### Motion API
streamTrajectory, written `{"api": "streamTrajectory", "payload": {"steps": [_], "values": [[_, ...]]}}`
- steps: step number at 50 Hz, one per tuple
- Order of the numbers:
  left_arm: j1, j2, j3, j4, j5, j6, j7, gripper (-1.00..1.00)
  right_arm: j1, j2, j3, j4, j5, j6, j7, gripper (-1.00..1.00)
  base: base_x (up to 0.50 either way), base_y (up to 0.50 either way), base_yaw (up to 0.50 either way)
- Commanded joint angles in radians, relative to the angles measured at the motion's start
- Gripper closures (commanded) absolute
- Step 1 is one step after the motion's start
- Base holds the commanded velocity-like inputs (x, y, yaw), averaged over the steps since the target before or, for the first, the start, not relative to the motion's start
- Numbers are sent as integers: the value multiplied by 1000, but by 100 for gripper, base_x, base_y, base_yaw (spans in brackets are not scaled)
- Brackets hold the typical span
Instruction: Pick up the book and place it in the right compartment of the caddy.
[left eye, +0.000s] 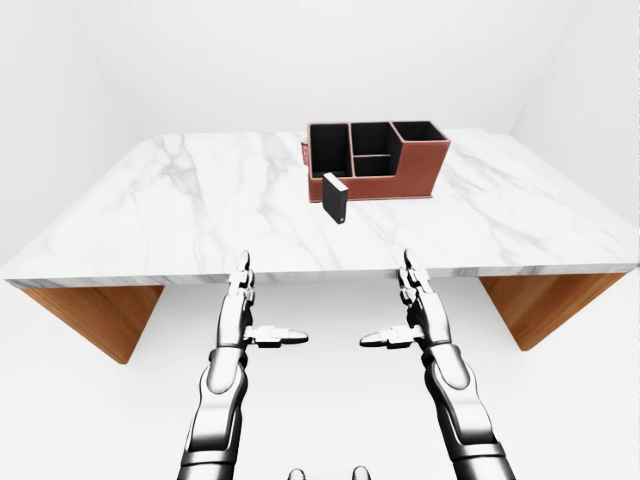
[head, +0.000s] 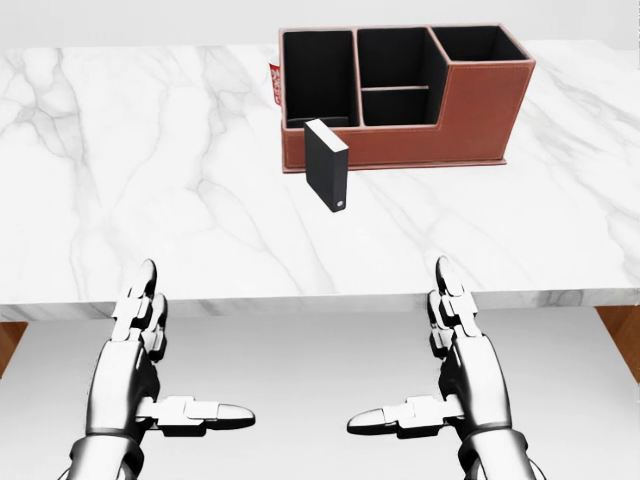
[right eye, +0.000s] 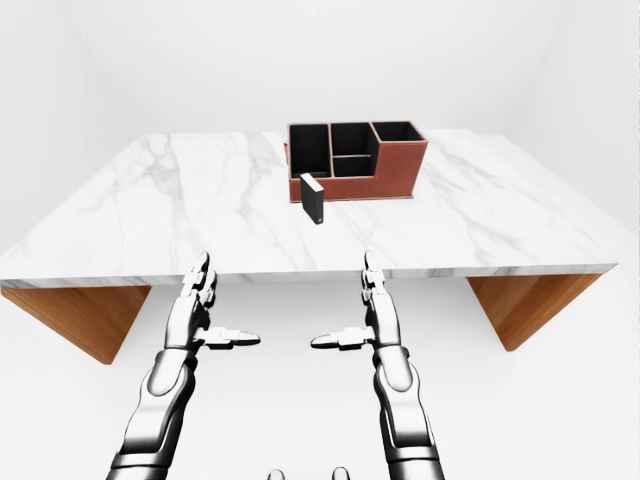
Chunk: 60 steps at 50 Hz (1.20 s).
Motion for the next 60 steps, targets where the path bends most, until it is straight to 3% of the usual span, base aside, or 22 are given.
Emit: {"api": "streamTrajectory", "payload": {"steps": [1,17,30,49,56,60], "values": [[1,-1,-3,3,4,-2,1,-100,4,0,2,-3,-2,-2,2,-100,0,-32,0],[1,-1,-5,8,8,-6,0,-100,5,0,5,8,-8,-15,4,-100,0,-14,0],[2,-2,-7,5,12,-5,1,-100,11,1,9,-11,-11,4,8,-100,1,0,0],[-2,-2,-7,21,16,-16,2,-100,7,2,10,0,-17,-6,4,-100,32,-23,0],[4,-4,-11,4,18,-5,4,-100,10,1,14,9,-35,-17,0,-100,41,2,0],[1,-3,-9,18,18,-17,3,-100,12,2,13,0,-28,-17,4,-100,35,7,0]]}}
